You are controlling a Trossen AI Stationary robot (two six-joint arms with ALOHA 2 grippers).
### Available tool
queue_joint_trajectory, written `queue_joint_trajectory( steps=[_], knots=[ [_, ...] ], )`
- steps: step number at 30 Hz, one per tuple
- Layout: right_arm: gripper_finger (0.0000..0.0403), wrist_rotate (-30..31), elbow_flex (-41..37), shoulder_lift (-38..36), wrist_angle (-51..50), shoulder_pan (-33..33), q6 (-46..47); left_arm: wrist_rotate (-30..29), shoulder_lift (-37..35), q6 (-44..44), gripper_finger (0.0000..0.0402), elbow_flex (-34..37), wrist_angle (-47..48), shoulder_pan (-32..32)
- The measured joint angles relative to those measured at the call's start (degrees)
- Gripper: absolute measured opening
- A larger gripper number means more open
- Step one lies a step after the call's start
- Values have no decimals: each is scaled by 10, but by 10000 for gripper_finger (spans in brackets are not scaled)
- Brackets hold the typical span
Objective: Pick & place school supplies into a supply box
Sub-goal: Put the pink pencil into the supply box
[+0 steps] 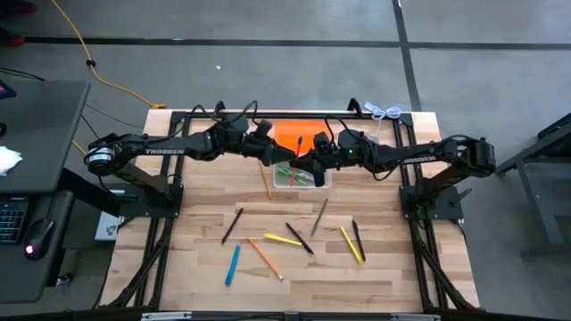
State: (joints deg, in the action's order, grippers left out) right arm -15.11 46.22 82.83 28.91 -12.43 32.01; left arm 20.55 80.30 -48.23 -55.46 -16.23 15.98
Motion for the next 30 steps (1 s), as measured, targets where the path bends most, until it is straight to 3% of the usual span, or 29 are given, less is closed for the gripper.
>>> queue_joint_trajectory(
  steps=[4,11,30],
  knots=[
    [0,-1,0,0,-3,0,1,18,-24,6,249,0,21,24],
    [0,-2,0,0,-6,0,0,10,-84,49,250,0,143,54],
    [0,6,0,0,-10,-1,0,-135,-257,149,250,0,500,76]
  ],
)
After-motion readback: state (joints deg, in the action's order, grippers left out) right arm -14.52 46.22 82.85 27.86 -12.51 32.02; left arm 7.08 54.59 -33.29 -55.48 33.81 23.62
